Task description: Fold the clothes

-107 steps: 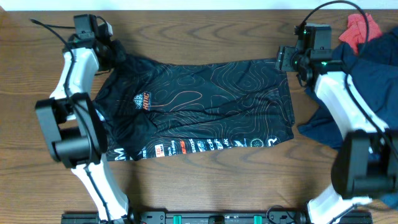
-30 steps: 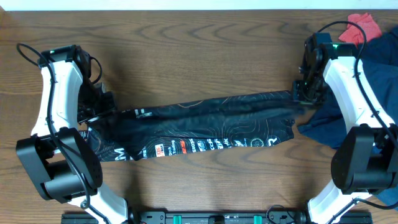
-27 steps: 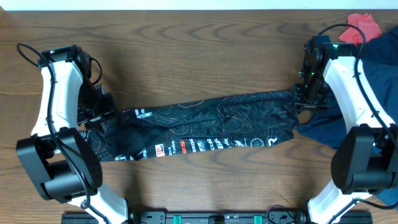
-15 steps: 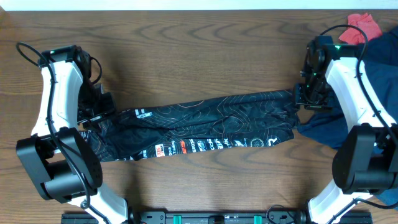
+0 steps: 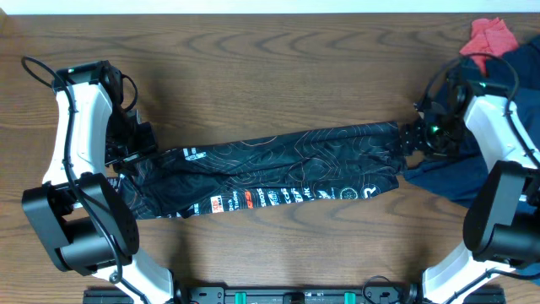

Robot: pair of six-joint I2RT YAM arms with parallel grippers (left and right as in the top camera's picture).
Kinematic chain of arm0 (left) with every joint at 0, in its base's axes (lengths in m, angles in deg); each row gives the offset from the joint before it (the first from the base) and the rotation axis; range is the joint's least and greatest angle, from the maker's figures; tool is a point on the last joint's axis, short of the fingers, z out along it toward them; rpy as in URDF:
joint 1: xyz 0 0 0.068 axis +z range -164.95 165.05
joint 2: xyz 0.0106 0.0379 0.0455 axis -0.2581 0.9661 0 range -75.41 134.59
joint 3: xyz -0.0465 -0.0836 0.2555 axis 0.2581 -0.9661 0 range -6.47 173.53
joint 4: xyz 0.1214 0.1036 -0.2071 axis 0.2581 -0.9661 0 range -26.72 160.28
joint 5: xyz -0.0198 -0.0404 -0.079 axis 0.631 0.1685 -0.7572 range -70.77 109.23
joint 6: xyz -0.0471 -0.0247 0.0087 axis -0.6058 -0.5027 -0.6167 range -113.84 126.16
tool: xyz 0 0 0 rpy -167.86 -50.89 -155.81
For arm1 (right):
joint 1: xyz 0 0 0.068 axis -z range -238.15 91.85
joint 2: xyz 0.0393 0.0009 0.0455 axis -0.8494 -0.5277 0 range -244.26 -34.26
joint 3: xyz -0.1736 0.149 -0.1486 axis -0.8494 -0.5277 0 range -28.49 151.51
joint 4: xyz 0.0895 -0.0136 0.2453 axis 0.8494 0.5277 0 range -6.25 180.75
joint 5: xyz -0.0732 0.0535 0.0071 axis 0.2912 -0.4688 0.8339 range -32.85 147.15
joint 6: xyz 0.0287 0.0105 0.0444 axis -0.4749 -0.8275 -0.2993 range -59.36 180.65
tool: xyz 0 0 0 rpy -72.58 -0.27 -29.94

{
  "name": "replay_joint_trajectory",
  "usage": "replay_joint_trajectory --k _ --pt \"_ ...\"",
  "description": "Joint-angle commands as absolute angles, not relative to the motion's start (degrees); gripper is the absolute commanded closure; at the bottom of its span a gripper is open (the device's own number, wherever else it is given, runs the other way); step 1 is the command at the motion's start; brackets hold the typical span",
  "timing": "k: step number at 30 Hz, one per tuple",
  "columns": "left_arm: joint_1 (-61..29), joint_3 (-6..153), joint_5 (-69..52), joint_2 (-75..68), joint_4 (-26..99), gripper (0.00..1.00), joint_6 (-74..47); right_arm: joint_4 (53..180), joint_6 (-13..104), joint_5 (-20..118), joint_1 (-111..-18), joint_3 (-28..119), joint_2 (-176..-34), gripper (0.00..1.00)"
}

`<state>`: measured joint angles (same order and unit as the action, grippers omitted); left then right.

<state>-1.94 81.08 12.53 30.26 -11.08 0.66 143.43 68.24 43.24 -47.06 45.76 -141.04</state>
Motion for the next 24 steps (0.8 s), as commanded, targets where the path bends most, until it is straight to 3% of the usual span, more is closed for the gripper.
replay_joint_trajectory --k 1,15,24 --pt "-2.2 81.1 12.2 30.8 -11.3 0.54 1.0 141.3 72.2 40.2 -46.3 42.6 -141.6 0.19" --pt "-2.2 81.1 12.2 30.8 -11.3 0.54 1.0 126.5 73.1 37.8 -47.2 34.0 -143.1 0.18" --pt "-2.2 81.1 12.2 30.8 -11.4 0.54 1.0 124.4 73.6 35.7 -47.7 33.6 -143.1 0.19"
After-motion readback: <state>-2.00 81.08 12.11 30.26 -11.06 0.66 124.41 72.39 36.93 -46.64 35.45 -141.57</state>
